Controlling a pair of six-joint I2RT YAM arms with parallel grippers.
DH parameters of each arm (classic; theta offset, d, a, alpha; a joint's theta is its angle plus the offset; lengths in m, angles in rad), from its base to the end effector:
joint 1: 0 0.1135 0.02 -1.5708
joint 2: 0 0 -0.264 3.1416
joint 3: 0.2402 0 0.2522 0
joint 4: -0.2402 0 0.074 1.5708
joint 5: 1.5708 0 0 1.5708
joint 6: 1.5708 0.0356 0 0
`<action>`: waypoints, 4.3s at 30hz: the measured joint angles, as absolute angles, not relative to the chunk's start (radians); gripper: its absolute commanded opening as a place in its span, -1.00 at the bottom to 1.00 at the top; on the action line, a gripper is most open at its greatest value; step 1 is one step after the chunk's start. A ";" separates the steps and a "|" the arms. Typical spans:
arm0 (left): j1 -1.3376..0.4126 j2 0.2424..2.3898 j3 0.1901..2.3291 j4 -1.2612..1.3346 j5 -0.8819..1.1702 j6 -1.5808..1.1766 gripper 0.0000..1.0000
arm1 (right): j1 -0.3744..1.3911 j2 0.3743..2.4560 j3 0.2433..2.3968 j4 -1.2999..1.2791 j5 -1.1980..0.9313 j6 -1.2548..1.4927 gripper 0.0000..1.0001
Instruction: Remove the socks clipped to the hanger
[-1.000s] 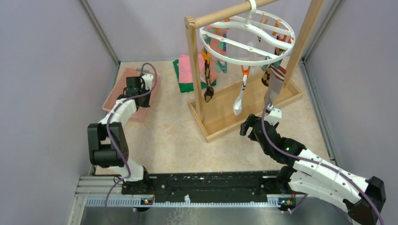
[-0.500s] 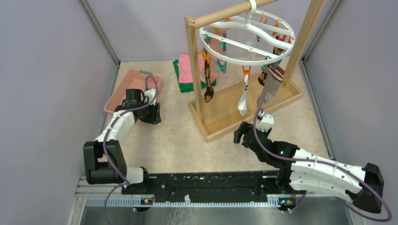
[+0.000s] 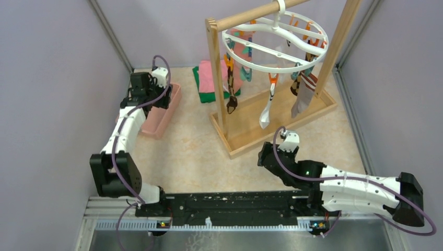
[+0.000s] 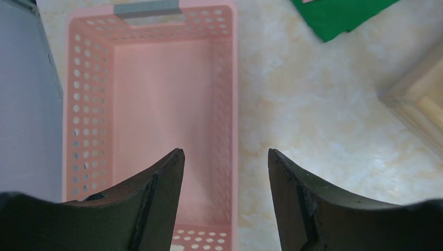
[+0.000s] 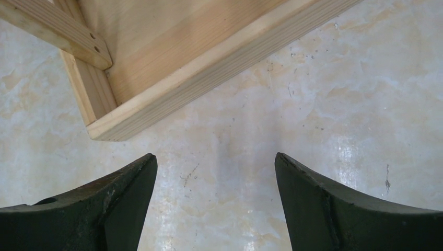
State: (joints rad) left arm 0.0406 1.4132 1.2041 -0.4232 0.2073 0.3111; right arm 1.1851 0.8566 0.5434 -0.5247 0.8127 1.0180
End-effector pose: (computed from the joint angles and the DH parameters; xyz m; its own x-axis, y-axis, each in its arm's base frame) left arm 0.3185 0.0056 0.3177 -0.5235 0.2785 -0.8052 0.3009 0.9446 0.1311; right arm 0.0858 0.1427 0.2214 -0.5334 0.2416 -0.8106 -0.0005 0.9582 0.2860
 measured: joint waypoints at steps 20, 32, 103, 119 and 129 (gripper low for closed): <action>0.078 1.630 1.140 -0.511 0.176 0.328 -0.63 | 1.274 0.793 0.564 -0.594 0.871 1.058 0.57; 0.004 1.417 1.003 -0.692 0.305 0.344 -0.24 | 1.274 0.792 0.564 -0.591 0.871 1.031 0.55; 0.001 1.251 1.631 -1.008 0.566 0.434 0.98 | 0.921 0.973 1.154 -0.537 0.516 0.326 0.64; -0.520 1.427 1.633 -0.724 0.422 0.221 0.96 | 0.806 0.969 1.062 -0.498 0.293 0.358 0.72; -0.528 1.476 1.622 -0.545 0.190 0.197 0.81 | 0.786 0.962 1.011 -0.474 0.243 0.389 0.70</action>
